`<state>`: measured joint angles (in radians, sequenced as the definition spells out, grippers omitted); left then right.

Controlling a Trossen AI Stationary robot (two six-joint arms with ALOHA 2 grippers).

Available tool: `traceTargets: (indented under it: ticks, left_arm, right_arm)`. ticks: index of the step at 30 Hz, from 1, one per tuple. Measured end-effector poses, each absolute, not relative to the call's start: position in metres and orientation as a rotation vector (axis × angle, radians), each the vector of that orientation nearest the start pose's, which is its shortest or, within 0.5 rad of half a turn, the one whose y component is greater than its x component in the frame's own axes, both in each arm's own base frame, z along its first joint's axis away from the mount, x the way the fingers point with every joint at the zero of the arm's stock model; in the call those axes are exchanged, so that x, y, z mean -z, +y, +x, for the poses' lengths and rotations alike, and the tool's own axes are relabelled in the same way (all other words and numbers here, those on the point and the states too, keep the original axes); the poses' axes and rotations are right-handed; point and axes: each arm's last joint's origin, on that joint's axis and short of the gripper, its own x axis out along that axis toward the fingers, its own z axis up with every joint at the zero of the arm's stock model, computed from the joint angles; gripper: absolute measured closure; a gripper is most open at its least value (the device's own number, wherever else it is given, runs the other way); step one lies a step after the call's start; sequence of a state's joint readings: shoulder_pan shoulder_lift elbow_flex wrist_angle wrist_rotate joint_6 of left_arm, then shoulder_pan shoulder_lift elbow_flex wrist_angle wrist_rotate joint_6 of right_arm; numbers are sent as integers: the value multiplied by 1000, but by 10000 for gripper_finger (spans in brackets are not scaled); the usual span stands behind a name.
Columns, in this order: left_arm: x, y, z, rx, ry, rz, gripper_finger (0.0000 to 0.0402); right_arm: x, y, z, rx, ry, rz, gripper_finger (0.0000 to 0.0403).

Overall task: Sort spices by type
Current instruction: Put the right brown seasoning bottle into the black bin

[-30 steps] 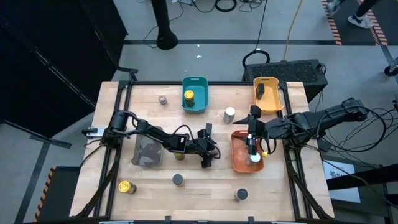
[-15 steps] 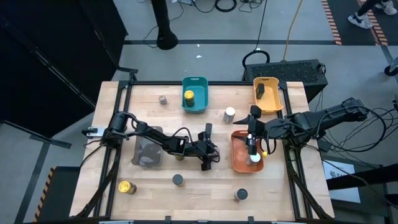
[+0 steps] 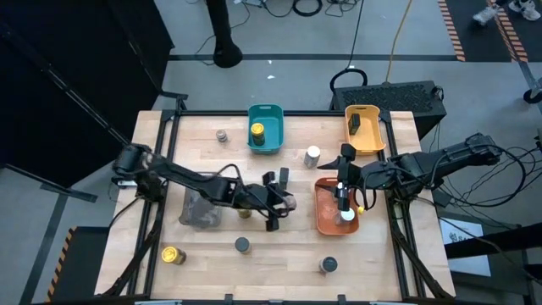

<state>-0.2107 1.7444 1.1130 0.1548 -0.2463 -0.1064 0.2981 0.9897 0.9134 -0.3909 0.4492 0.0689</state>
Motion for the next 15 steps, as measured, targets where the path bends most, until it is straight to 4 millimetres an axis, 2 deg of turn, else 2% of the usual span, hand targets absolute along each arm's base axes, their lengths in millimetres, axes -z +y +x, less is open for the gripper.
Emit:
traceTargets:
  ticks: [3,8,11,15]
  left_arm:
    - [-246,-75,356,-104,508,-3,200]
    - [-271,-84,311,-226,615,15,199]
    - [-281,-90,286,-289,651,11,199]
    - [-283,-94,252,-350,693,-35,199]
  right_arm:
    - [-323,49,202,163,431,-103,177]
    - [-322,49,204,163,438,-108,177]
    - [-321,50,205,163,443,-110,177]
    - [-319,50,208,167,443,-109,177]
